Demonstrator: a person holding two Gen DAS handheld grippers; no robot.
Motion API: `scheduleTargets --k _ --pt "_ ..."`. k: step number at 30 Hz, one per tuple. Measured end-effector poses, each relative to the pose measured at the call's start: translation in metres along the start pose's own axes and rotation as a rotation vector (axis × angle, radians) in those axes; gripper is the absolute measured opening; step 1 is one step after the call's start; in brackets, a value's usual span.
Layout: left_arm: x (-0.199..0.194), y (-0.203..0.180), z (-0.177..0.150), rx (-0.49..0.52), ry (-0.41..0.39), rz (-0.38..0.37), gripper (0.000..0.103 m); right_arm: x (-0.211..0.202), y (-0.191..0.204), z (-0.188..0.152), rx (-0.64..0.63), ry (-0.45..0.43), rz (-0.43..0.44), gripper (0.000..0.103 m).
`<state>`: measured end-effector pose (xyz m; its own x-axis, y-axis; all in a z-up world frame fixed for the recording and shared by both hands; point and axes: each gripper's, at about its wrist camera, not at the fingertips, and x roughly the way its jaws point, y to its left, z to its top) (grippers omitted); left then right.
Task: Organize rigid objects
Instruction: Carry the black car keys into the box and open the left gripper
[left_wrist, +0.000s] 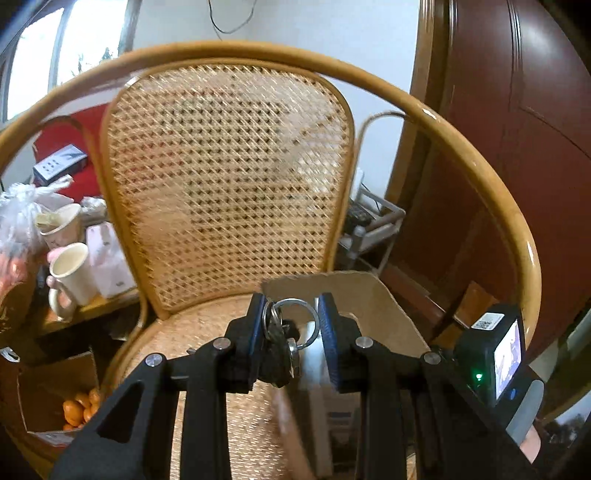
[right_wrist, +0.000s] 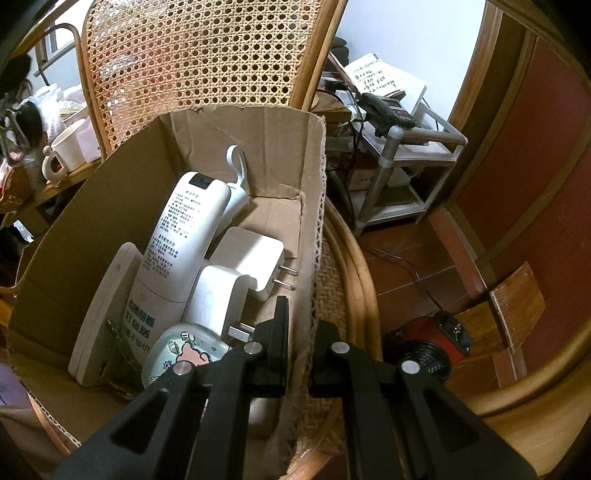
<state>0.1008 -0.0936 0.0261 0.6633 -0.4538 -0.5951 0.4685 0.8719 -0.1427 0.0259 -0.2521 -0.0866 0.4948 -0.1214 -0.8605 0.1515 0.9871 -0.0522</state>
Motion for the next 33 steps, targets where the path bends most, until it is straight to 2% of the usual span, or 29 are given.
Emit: scheduleTargets --k 4,13,18,20,22,24,27,29,32,33 --pt "0.011 -0.012 -0.005 0.015 0.037 -0.028 0.028 0.000 0.000 0.000 -0.001 0.000 0.000 0.009" --pt "0.027 -0.031 -0.032 0.089 0.130 -0.024 0.028 0.000 0.000 0.000 0.000 0.001 -0.002 0.009" --pt "0.022 -0.029 -0.033 0.098 0.109 -0.001 0.029 0.000 0.000 0.000 -0.001 0.000 -0.001 0.009" --pt "0.019 -0.028 -0.032 0.092 0.105 0.001 0.036 0.001 0.000 0.000 0.003 0.001 0.001 0.009" --pt "0.016 -0.026 -0.032 0.088 0.099 0.021 0.060 0.000 0.000 0.000 0.003 0.002 0.001 0.009" --pt "0.009 -0.025 -0.033 0.101 0.074 0.058 0.064 0.000 0.000 0.000 0.002 0.004 0.001 0.009" --pt "-0.002 -0.017 -0.037 0.092 0.051 0.111 0.082 0.001 0.000 0.000 -0.002 0.012 0.009 0.009" --pt "-0.010 -0.011 -0.039 0.074 0.031 0.135 0.084 0.001 0.000 -0.001 -0.002 0.015 0.019 0.011" --pt "-0.021 -0.002 -0.043 0.053 0.021 0.158 0.090 -0.001 0.001 -0.001 -0.005 0.014 0.024 0.031" --pt "-0.025 0.001 -0.044 0.048 0.016 0.166 0.093 -0.002 0.002 -0.002 -0.008 0.007 0.028 0.042"
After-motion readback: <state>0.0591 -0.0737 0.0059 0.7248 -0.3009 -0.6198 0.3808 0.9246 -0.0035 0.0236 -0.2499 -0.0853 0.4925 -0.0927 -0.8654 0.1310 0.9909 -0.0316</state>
